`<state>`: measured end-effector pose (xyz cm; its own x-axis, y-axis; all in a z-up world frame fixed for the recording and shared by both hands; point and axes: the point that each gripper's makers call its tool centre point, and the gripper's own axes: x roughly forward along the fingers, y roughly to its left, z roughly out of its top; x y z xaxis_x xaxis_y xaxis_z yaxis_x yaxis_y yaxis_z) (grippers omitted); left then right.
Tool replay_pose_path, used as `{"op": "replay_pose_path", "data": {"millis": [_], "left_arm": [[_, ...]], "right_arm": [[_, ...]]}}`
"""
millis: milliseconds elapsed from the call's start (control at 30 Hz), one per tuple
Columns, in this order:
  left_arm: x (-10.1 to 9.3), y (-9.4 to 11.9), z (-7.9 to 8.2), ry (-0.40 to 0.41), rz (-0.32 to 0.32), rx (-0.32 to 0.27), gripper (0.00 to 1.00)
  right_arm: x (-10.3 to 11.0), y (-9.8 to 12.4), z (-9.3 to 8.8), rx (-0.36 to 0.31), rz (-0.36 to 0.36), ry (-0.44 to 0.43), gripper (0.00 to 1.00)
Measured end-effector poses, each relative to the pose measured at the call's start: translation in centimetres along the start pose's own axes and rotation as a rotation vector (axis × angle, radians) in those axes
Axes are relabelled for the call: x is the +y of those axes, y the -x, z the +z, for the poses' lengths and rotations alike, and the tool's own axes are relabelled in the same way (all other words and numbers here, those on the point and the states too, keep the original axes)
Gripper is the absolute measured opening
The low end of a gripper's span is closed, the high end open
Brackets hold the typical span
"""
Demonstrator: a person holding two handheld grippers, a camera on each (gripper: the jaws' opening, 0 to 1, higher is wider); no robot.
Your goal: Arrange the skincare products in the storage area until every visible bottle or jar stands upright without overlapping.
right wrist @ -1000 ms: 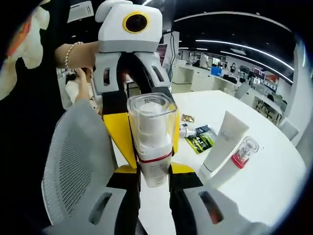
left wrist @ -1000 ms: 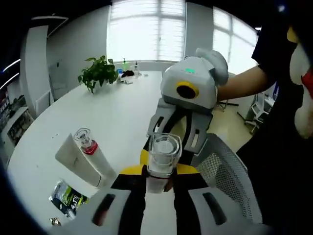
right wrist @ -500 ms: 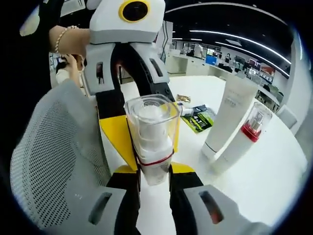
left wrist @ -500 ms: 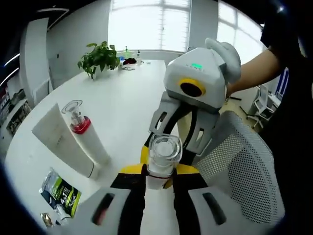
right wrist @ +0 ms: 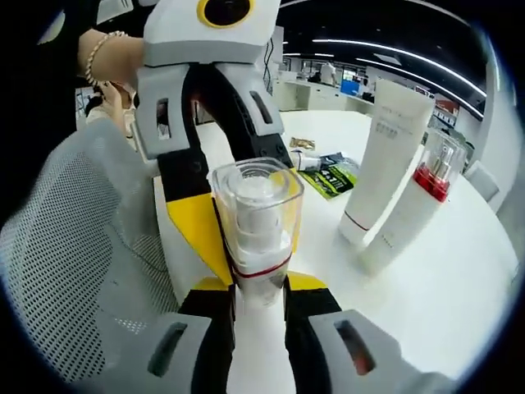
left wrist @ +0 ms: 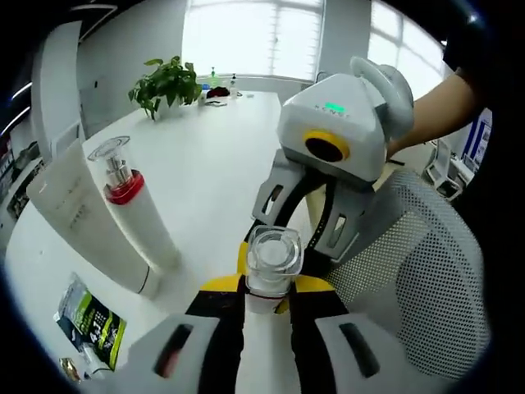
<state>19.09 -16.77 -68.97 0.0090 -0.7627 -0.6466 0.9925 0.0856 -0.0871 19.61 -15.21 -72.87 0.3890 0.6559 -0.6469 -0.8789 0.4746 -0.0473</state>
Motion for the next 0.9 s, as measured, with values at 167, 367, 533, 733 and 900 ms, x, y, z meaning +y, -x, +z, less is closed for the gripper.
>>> {"op": "replay_pose_path", "data": {"millis": [167, 367, 533, 733, 900], "left_arm": [[0.3, -0.7, -0.3, -0.02, 0.002, 0.013, 0.15], [0.8, -1.1, -0.2, -0.018, 0.005, 0.008, 0.15], [2.0, -1.5, 0.3, -0.018, 0.024, -0.009, 0.15], [3.6, -2.0, 1.0, -0.02, 0.037, -0.03, 0.16], [5.0, -2.3, 1.5, -0.03, 0.049, -0.041, 0.16]], "right_arm": [[-0.3, -0.4, -0.6, 0.025, -0.005, -0.006, 0.22], [-0.9, -0.8, -1.2, 0.025, -0.011, 0.004, 0.22], [-2.1, -1.1, -1.2, 0.018, -0.016, 0.008, 0.23], [-3.7, -1.3, -1.6, 0.035, -0.027, 0.024, 0.23], [-5.4, -1.5, -1.4, 0.028, -0.037, 0.036, 0.23]]}}
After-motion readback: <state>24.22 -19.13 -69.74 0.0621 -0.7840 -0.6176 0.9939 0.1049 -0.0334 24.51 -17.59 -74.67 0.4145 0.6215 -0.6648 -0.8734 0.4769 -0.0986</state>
